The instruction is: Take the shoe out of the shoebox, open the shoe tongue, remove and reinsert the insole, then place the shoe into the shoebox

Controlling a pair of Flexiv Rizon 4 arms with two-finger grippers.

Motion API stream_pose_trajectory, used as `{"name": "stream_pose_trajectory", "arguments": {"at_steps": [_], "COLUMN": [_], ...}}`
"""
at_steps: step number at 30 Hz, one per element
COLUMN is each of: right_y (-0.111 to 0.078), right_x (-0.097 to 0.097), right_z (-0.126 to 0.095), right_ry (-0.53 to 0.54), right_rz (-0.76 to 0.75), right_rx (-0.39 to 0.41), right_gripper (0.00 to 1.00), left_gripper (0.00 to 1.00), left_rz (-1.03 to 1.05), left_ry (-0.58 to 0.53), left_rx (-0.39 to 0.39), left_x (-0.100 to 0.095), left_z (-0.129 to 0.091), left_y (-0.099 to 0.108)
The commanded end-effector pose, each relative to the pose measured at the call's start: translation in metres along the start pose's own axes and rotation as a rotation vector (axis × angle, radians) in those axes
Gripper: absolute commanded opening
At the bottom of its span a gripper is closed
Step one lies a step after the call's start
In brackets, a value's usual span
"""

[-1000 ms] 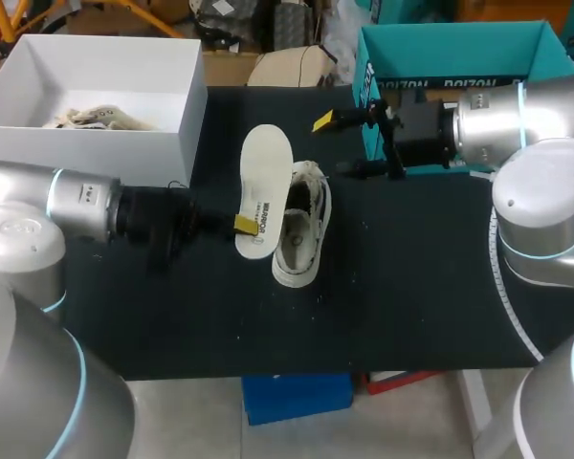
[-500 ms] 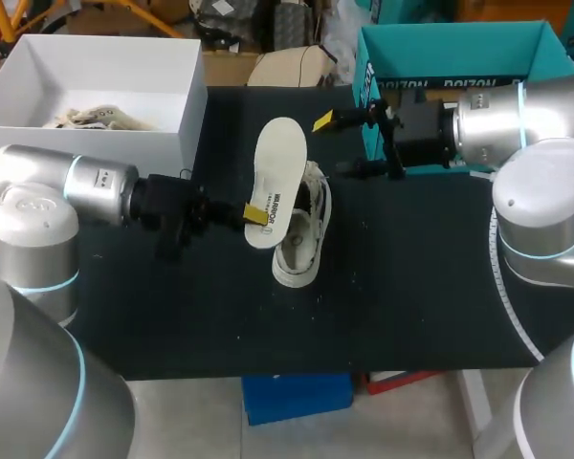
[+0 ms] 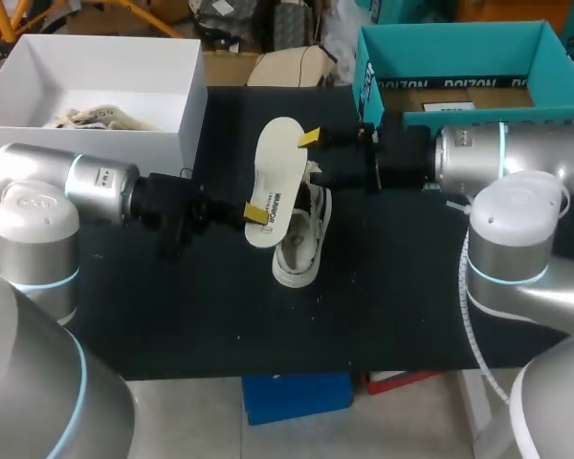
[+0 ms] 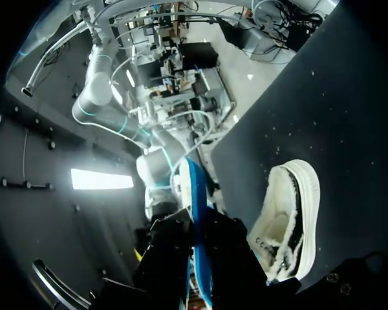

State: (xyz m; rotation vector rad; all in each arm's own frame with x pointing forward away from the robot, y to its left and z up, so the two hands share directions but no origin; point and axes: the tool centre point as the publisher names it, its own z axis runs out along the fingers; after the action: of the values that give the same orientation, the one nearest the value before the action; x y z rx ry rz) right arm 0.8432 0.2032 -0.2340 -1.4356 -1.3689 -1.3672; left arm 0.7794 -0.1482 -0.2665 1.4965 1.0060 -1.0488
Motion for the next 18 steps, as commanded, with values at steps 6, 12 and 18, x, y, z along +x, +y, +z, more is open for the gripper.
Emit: {"name": "stream_pose_trajectory", "arguments": {"at_steps": [6, 12, 18], "right_y": [-0.011, -0.018, -0.015], "right_x": [-0.009, -0.015, -0.018], "right_z": [0.014, 0.023, 0.030], "right_ry": [0.049, 0.042, 0.042], "right_rz": [0.001, 0.015, 0.019], "right_rx": [-0.005, 0.009, 0.010], "right_gripper": [1.00, 0.87, 0.76], "left_gripper": [0.00, 0.00, 0.00], "left_rz": [0.003, 0.003, 0.003], "left_ry": [0.003, 0.003, 0.003], "left_rx": [-0.002, -0.002, -0.002], "left_x": [0.000, 0.000, 0.000], "left_z": [0.001, 0.001, 0.001], "left_y": [0.000, 0.000, 0.000]}}
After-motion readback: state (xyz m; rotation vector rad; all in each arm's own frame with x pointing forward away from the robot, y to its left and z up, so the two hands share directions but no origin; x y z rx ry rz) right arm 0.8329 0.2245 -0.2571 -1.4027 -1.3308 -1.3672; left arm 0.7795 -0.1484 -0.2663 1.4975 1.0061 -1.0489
